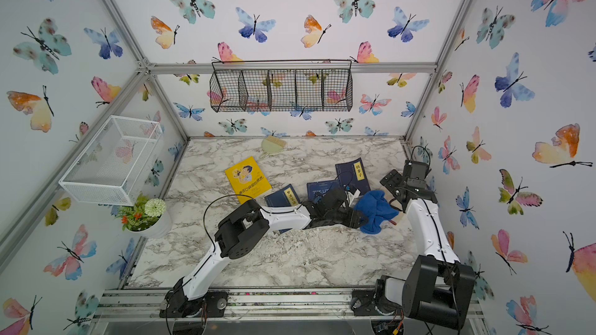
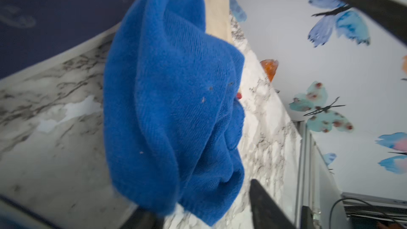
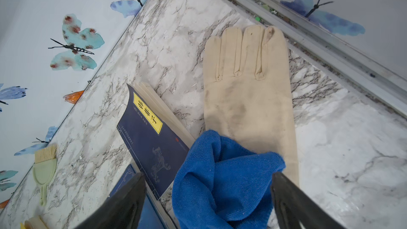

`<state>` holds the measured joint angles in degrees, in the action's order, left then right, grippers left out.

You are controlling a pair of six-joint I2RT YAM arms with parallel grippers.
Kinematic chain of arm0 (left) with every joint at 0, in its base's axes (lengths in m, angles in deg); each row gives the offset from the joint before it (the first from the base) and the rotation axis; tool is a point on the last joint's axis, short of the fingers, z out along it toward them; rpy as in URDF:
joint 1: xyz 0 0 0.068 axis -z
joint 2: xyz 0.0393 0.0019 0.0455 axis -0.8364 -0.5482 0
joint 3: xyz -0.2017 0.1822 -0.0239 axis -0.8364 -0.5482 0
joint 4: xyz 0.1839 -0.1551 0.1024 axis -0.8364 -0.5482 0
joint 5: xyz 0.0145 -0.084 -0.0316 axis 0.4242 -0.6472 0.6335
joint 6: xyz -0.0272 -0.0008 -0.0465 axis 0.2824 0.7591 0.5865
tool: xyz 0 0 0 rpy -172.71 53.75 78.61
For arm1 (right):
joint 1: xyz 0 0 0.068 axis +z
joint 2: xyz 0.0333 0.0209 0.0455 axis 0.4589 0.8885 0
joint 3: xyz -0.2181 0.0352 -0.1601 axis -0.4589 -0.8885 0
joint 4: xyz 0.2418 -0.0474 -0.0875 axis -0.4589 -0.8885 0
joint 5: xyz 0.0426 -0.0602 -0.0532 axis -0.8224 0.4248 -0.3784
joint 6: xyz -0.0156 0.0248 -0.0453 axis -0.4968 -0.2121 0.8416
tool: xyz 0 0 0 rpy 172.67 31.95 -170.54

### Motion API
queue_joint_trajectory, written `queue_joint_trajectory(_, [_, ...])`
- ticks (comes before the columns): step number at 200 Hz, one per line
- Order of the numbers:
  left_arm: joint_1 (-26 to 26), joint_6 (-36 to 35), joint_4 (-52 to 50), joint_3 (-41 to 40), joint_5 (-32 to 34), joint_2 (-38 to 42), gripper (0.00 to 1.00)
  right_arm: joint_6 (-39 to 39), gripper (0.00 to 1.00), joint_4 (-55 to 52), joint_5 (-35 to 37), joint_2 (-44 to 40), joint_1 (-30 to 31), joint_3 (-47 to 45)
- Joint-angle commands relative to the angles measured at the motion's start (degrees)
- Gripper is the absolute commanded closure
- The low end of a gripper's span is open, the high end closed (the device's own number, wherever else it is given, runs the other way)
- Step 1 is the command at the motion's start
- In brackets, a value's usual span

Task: Wipe the cover of the book
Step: Place the cleaning item at the center of the board, then reset both arms

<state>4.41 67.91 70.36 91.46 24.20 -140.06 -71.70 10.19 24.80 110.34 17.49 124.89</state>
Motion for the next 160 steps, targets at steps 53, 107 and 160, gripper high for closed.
queue_joint_trajectory(53, [-0.3,-12.2,-27.4,-3.4,26.7,15.1,0.02,-0.6,0.09,5.0,-2.8,0.9,-0.1,-1.6])
queue_joint_trajectory(107, [-1.0,-11.7,-24.4,-14.1,32.4,29.5,0.02,0.8,0.01,20.2,-6.1,4.9,0.1,-6.9])
queue_joint_trajectory(160, [-3.9,-10.2,-20.4,-23.2,34.6,36.0,0.02,20.1,0.01,43.1,14.4,8.3,5.2,-14.7])
